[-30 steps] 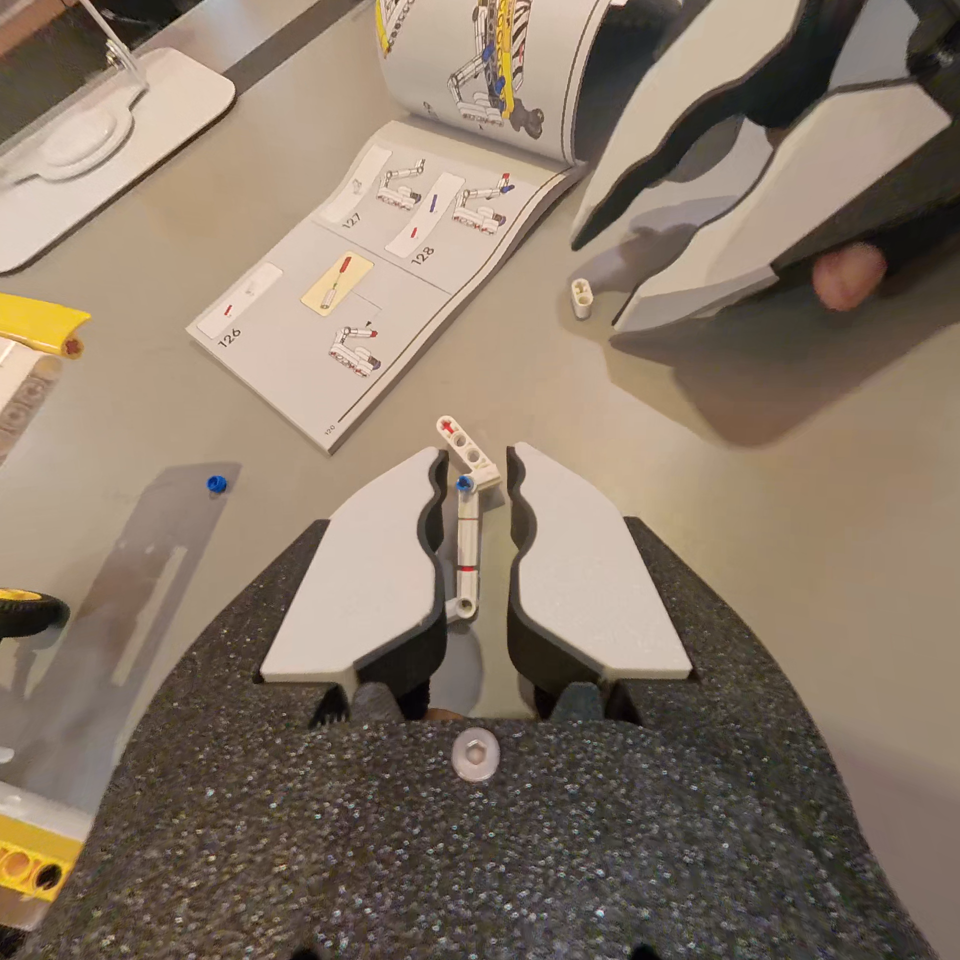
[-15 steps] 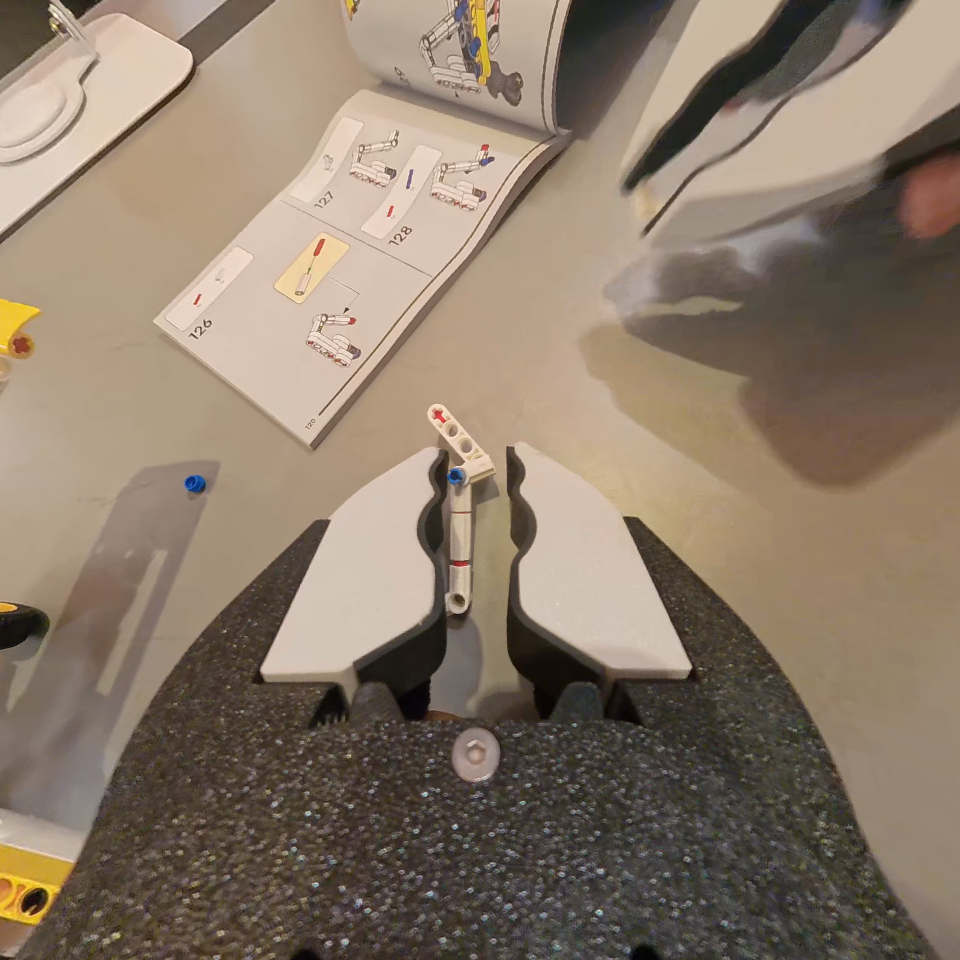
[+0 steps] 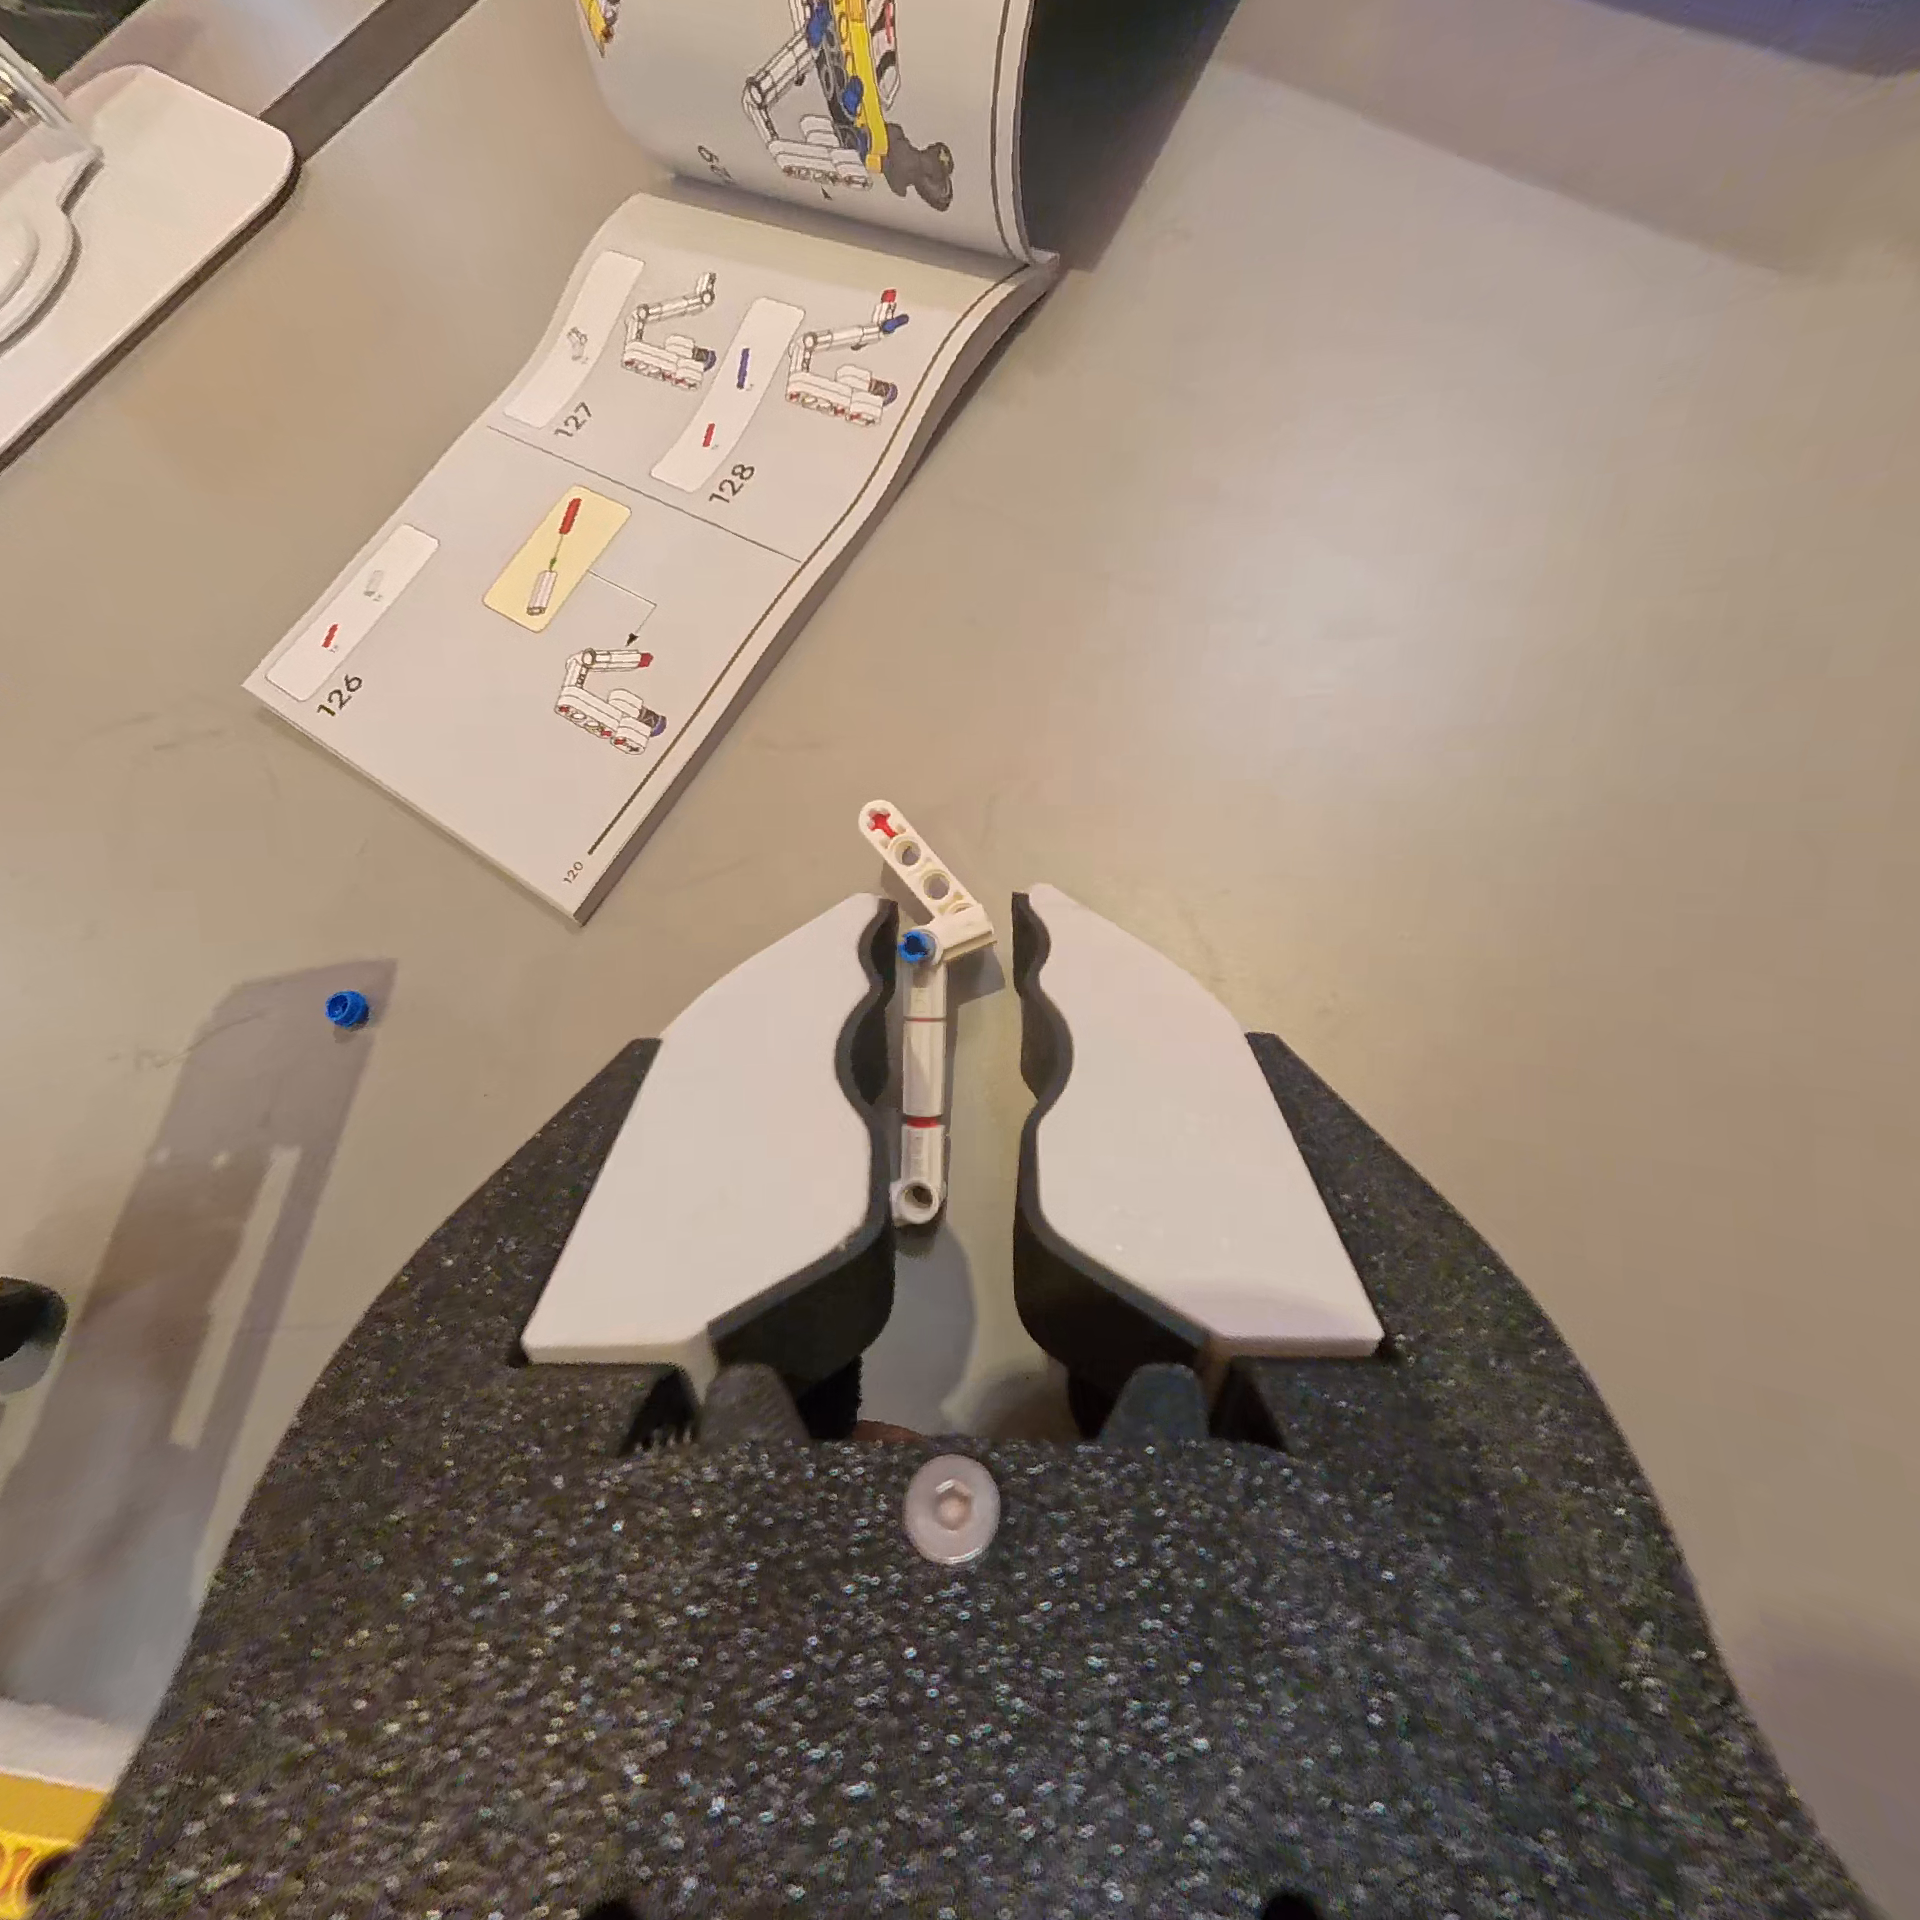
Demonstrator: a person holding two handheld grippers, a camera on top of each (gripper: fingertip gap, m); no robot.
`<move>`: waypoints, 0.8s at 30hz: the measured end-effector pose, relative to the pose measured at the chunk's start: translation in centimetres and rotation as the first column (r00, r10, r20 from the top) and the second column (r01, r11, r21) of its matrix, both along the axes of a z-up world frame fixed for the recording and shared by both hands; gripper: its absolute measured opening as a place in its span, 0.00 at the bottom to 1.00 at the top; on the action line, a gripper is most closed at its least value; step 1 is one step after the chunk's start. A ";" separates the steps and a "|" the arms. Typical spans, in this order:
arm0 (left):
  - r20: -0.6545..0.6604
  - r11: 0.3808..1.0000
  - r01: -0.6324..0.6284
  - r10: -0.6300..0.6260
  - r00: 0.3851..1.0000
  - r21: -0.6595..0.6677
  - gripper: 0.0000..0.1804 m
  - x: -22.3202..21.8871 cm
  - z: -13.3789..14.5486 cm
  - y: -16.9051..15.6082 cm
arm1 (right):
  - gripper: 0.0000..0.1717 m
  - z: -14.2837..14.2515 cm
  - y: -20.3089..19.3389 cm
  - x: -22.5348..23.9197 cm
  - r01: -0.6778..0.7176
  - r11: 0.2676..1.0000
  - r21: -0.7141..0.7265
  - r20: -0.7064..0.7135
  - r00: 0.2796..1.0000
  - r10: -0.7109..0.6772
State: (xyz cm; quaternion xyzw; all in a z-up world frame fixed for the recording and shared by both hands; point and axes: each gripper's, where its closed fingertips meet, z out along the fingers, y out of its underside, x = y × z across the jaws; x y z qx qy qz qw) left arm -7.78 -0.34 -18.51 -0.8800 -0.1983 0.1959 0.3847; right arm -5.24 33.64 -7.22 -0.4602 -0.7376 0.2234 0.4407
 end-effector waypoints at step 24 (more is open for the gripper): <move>-0.024 0.995 -0.092 0.091 0.996 -0.034 0.08 -0.1 0.0 -1.3 | 0.17 -10.3 -31.1 -2.8 -0.787 0.606 -0.114 0.139 0.591 0.794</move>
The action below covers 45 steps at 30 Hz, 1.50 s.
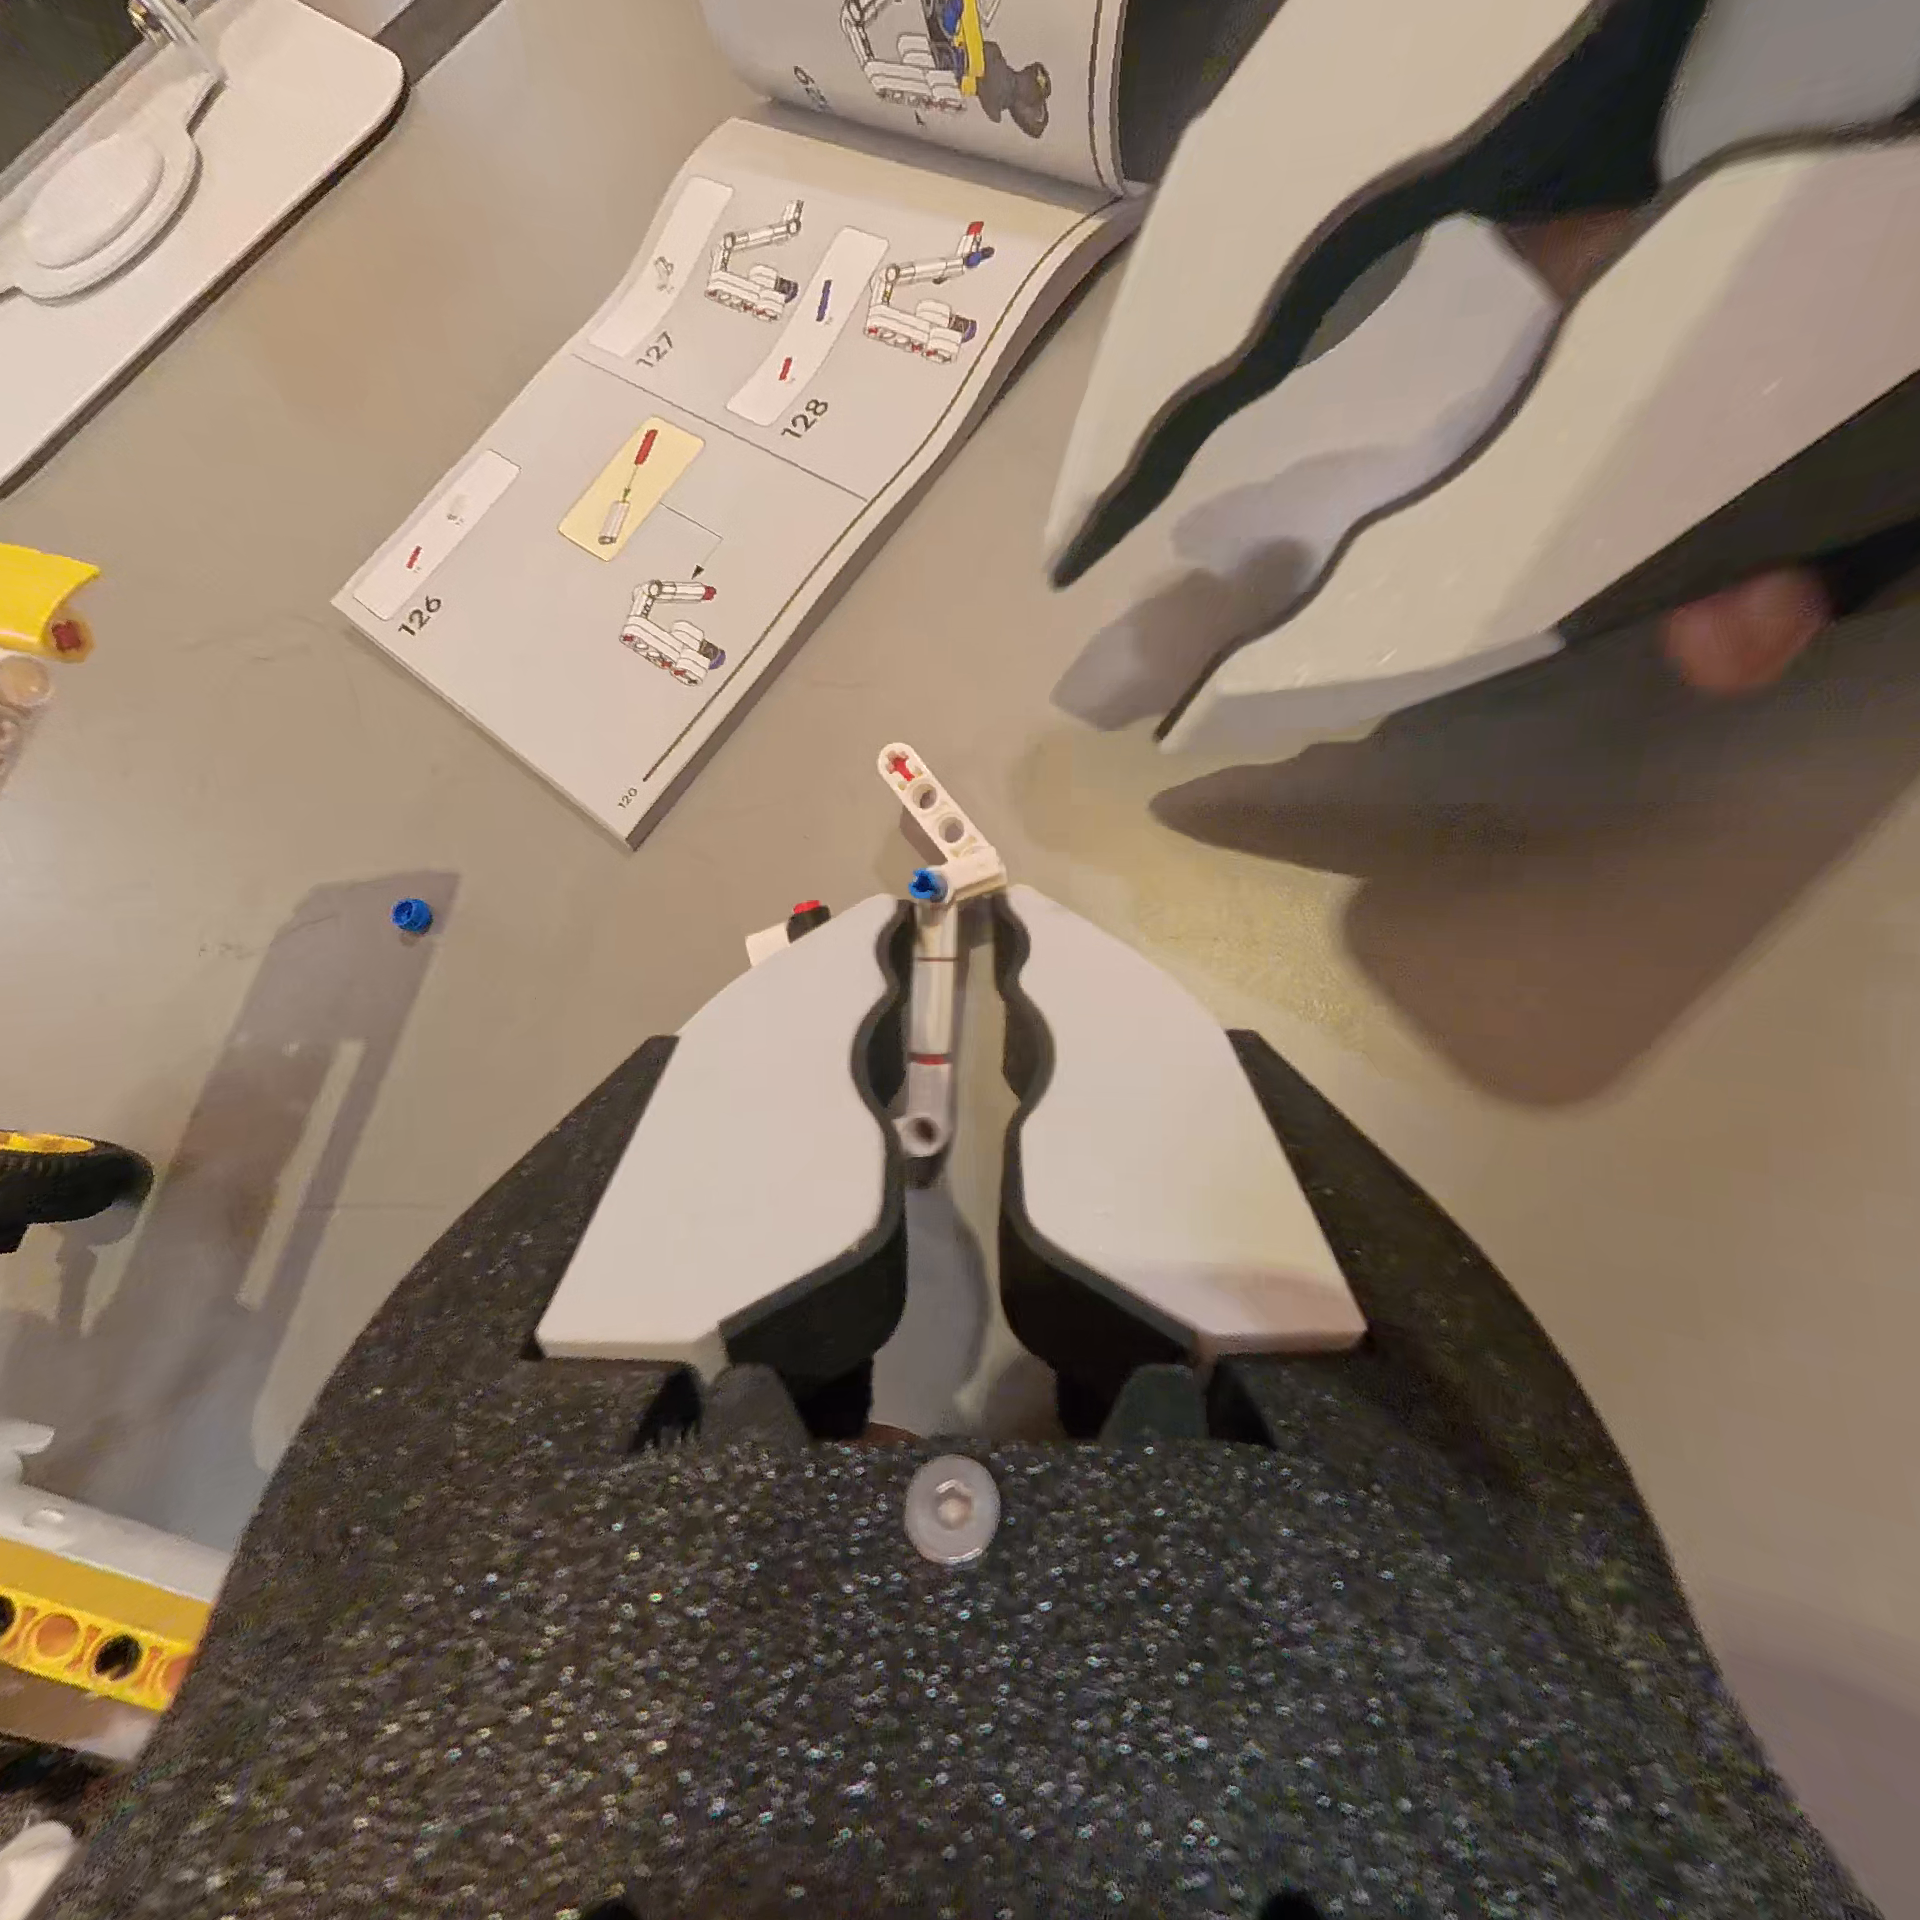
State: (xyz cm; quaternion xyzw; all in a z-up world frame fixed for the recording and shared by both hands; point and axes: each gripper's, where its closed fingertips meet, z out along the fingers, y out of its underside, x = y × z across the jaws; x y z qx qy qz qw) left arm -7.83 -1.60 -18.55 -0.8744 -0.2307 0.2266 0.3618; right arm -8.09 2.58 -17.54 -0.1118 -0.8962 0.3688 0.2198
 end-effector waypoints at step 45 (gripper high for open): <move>0.142 0.838 0.155 -0.265 0.954 0.524 0.04 1.8 4.7 4.3 | 0.02 4.7 0.7 -0.7 -0.037 0.978 -0.207 -0.303 0.953 -0.028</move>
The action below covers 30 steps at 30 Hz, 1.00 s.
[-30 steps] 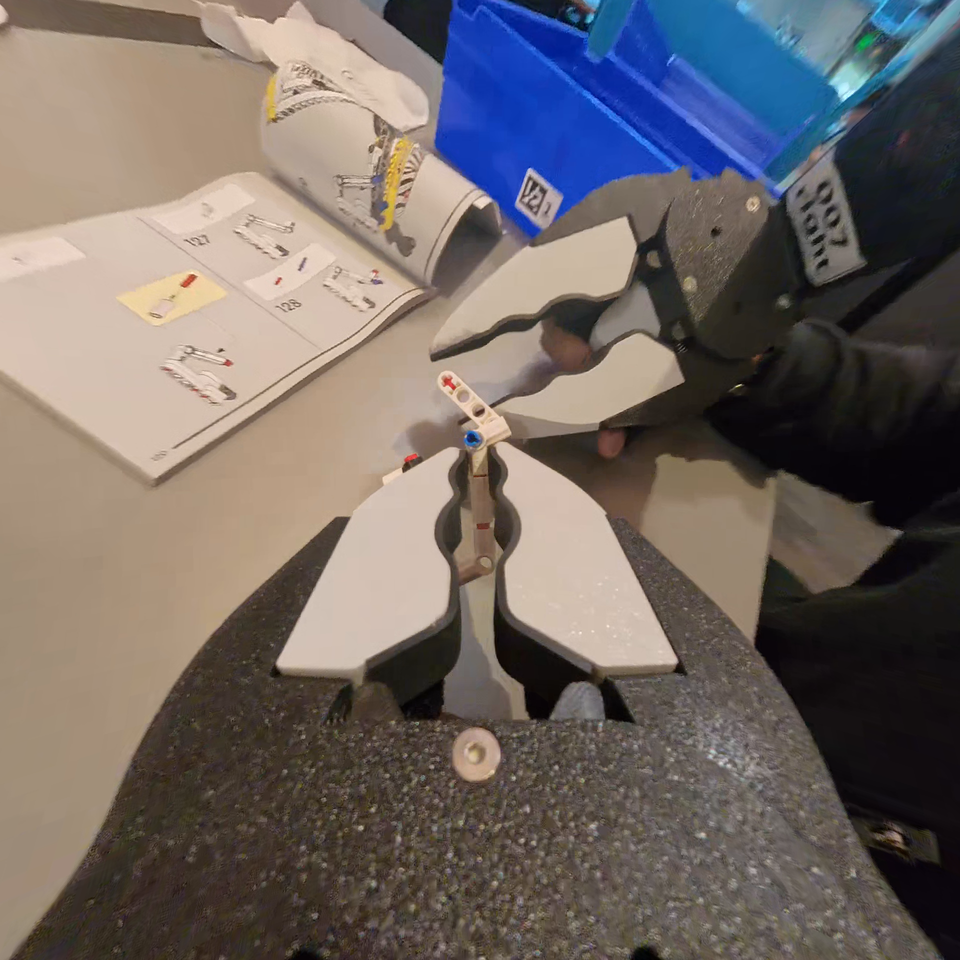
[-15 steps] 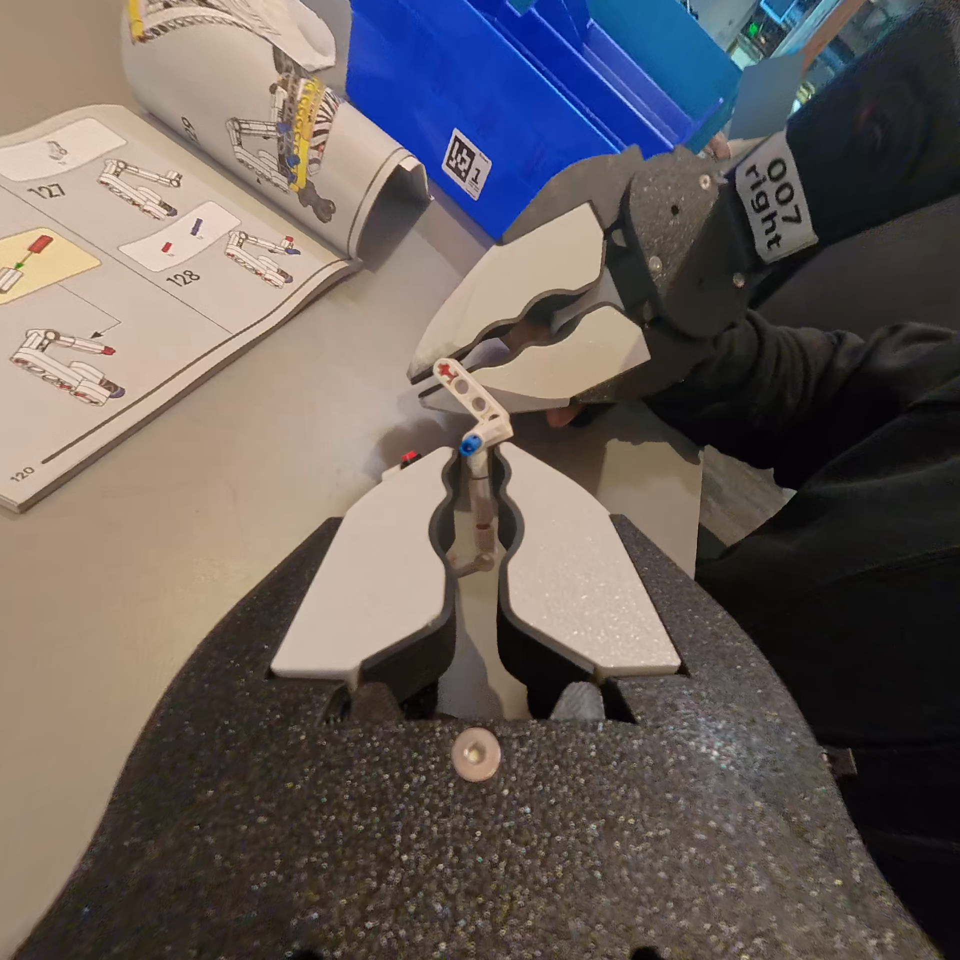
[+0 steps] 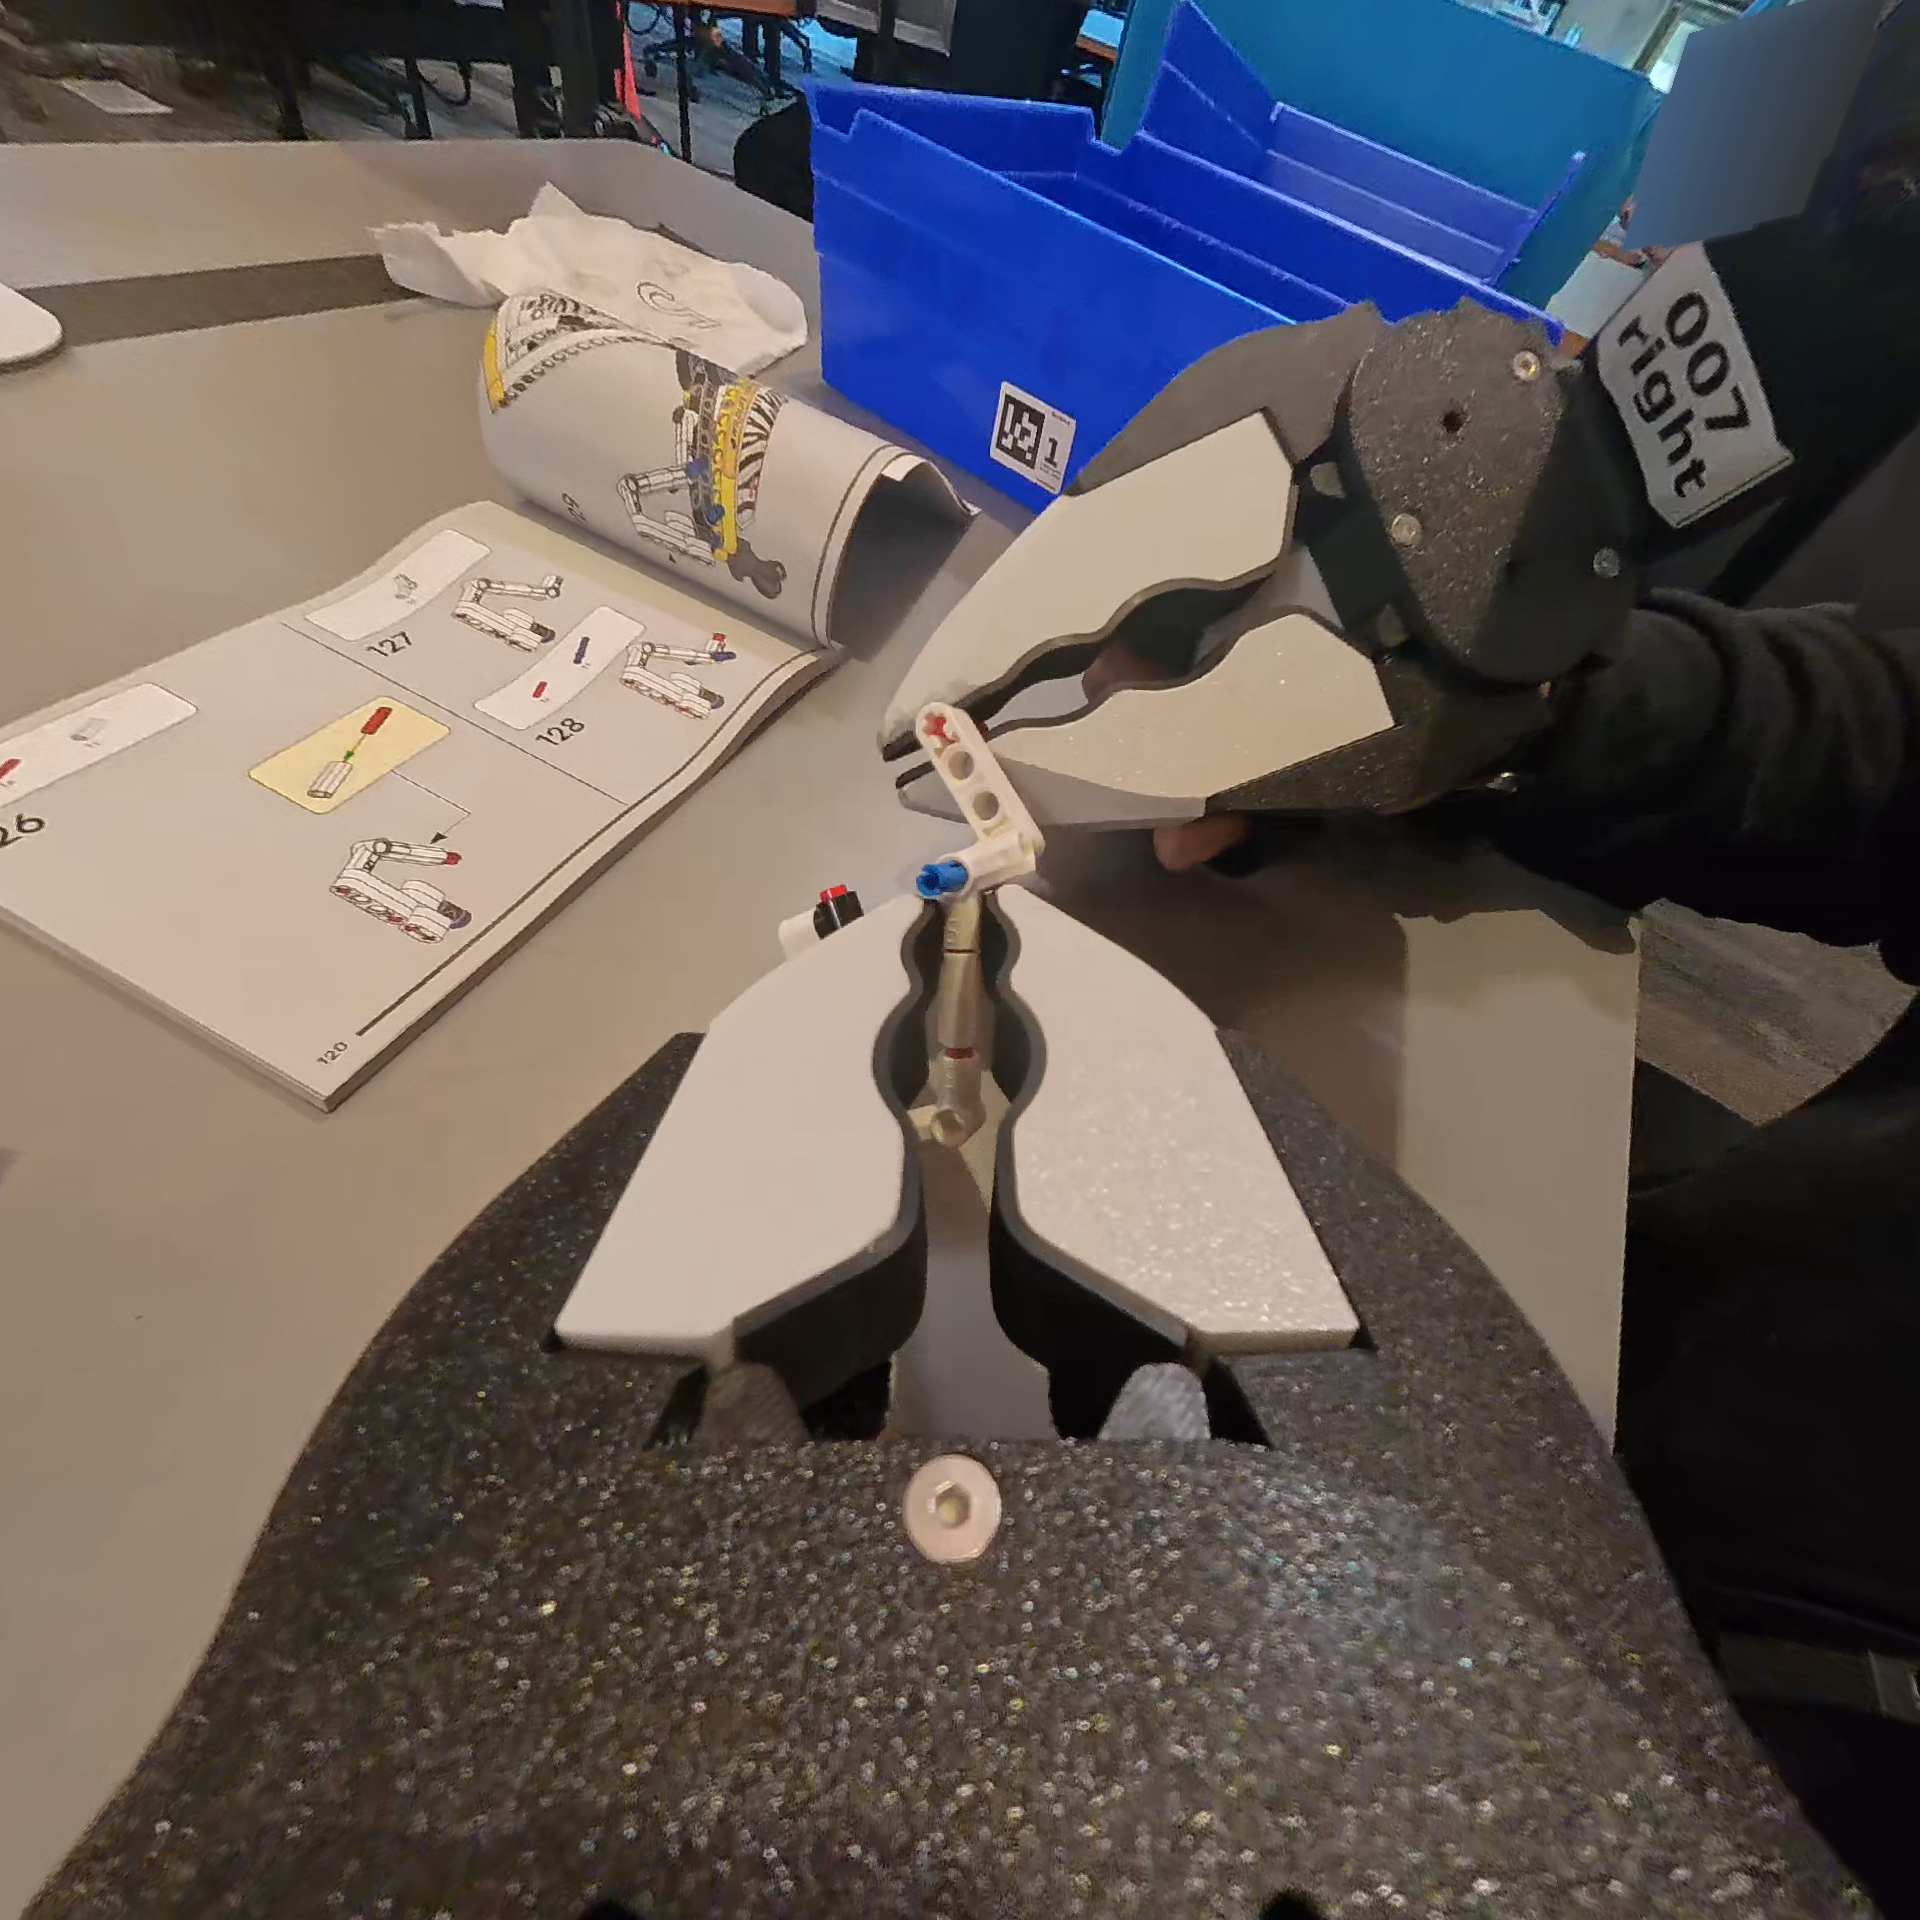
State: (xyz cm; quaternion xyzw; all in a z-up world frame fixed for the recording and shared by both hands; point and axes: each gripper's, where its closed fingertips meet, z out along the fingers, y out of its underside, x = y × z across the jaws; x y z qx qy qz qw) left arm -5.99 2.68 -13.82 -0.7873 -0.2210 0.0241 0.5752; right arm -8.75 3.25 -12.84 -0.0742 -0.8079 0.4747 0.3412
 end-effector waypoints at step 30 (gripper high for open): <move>0.135 0.993 -0.116 0.111 0.985 0.032 0.04 -1.7 -0.4 -0.5 | 0.03 0.4 0.7 0.4 0.236 0.944 0.233 -0.424 0.898 -0.120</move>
